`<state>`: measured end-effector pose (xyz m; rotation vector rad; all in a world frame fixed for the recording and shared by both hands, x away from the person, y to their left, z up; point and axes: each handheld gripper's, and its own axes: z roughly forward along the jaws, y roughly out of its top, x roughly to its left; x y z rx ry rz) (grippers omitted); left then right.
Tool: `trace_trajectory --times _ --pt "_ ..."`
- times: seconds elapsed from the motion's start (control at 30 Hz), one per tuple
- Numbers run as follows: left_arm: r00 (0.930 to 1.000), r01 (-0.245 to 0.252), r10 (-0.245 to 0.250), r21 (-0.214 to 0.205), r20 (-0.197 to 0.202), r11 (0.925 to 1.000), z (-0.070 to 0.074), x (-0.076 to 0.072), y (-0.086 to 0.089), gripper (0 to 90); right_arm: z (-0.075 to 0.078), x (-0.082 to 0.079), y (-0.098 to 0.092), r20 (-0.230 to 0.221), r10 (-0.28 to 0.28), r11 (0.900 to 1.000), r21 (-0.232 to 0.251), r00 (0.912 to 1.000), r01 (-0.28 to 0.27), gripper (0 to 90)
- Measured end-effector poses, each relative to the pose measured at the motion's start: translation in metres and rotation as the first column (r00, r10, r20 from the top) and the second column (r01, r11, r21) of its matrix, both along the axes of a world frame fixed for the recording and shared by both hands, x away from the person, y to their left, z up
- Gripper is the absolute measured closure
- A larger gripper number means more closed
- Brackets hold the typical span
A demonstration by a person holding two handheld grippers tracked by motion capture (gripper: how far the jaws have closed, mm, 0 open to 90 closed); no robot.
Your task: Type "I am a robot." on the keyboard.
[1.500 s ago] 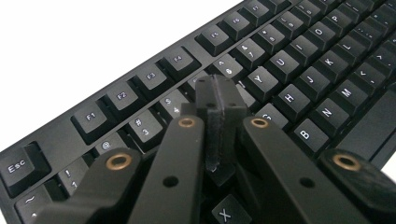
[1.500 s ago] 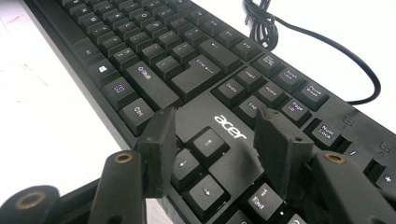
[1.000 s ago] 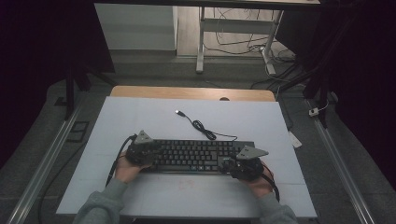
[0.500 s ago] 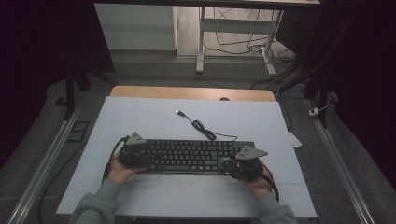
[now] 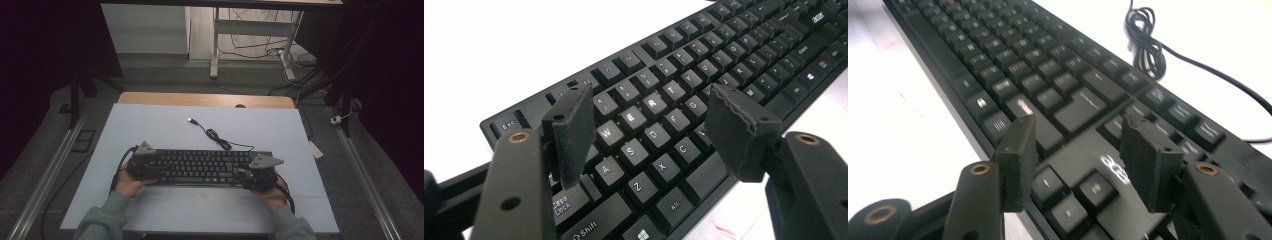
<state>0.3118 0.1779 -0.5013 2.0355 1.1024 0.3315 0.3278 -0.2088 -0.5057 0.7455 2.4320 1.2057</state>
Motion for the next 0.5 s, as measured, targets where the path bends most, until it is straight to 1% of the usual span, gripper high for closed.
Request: trace_trajectory --times 0.1,0.2,0.23,0.27,0.3,0.4,0.5 --pt "1.0 0.005 -0.005 -0.001 0.001 1.0 0.0 0.0 -0.001 36.6 0.004 0.003 0.008 -0.006 0.02 0.9998 0.009 0.9998 -0.02 46.5" --pt "1.0 0.008 -0.008 -0.005 0.003 1.0 0.0 0.0 -0.002 36.5 0.009 0.005 0.018 0.01 0.032 0.9993 0.017 0.9994 -0.032 45.1" --pt "1.0 0.008 -0.008 -0.004 0.002 1.0 0.0 0.0 -0.001 36.5 0.011 0.005 0.021 0.017 0.039 0.9991 0.012 0.9991 -0.04 46.1" --pt "1.0 0.007 -0.007 -0.006 0.002 1.0 0.0 0.0 -0.001 36.5 0.012 0.006 0.025 0.011 0.049 0.9987 0.015 0.9987 -0.049 46.1" --pt "1.0 0.005 -0.005 -0.007 0.002 1.0 0.0 0.0 -0.001 36.4 0.014 0.007 0.029 0.012 0.051 0.9987 0.006 0.9986 -0.051 46.9" --pt "1.0 0.003 -0.003 -0.009 0.004 1.0 0.0 0.0 -0.001 36.5 0.017 0.008 0.036 0.021 0.068 0.9974 0.023 0.9975 -0.068 52.2" --pt "1.0 0.006 -0.006 -0.003 0.001 1.0 -0.001 -0.001 -0.004 36.4 0.018 0.012 0.042 0.005 0.094 0.9949 0.036 0.9955 -0.094 63.0"
